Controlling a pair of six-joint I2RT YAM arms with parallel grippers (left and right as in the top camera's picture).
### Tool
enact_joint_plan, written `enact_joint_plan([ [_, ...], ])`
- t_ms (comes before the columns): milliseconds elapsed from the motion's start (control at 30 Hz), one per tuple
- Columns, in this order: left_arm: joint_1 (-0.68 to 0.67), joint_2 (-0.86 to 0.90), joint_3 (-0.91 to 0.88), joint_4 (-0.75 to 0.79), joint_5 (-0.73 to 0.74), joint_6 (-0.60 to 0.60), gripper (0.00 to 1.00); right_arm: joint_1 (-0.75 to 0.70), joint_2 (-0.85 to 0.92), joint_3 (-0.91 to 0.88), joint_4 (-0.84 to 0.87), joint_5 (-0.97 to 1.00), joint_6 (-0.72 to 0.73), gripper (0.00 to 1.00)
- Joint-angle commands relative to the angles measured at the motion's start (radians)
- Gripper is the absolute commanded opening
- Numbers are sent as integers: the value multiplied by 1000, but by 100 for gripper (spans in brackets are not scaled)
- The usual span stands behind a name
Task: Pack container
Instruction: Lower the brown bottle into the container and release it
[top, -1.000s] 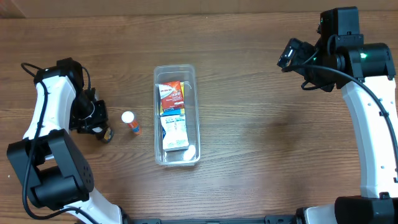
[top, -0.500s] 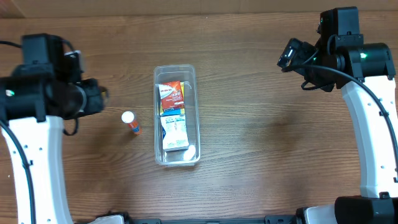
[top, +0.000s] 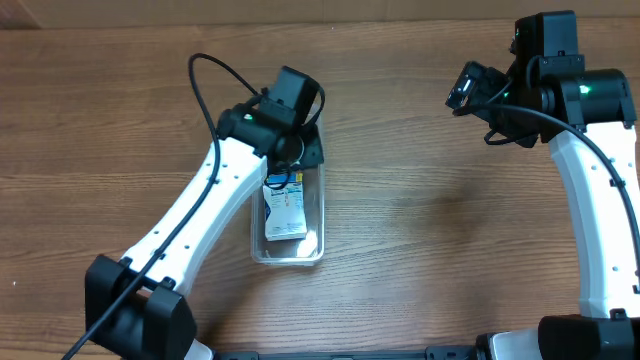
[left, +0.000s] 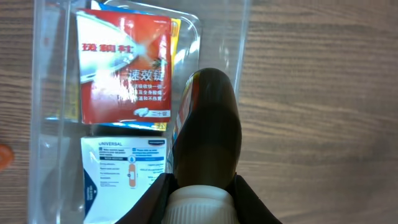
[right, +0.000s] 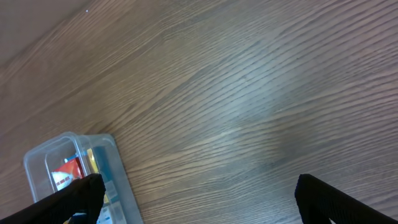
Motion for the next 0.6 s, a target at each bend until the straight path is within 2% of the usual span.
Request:
enact_joint_plan([
  [0, -3, 28, 6, 26, -81, -85, 18, -3, -3, 4, 5, -5, -6, 100],
  [100, -3, 46, 6, 60, -114, -111, 24, -3, -3, 4, 5, -5, -6, 100],
  [300, -2, 162, 6, 119, -96, -126, 27, -3, -3, 4, 5, -5, -6, 100],
  [333, -2, 162, 6, 121, -92, -126, 33, -3, -3, 4, 5, -5, -6, 100],
  [367, -1, 158, 13, 124, -97, -119, 45, -3, -3, 4, 5, -5, -6, 100],
  [400, 2, 155, 21, 124, -97, -103, 51, -3, -3, 4, 5, -5, -6, 100],
  [467, 16, 153, 71, 98, -95, -35, 59, -3, -3, 4, 5, -5, -6, 100],
  [567, 39, 153, 190, -9, -93, 47, 63, -3, -3, 4, 5, -5, -6, 100],
])
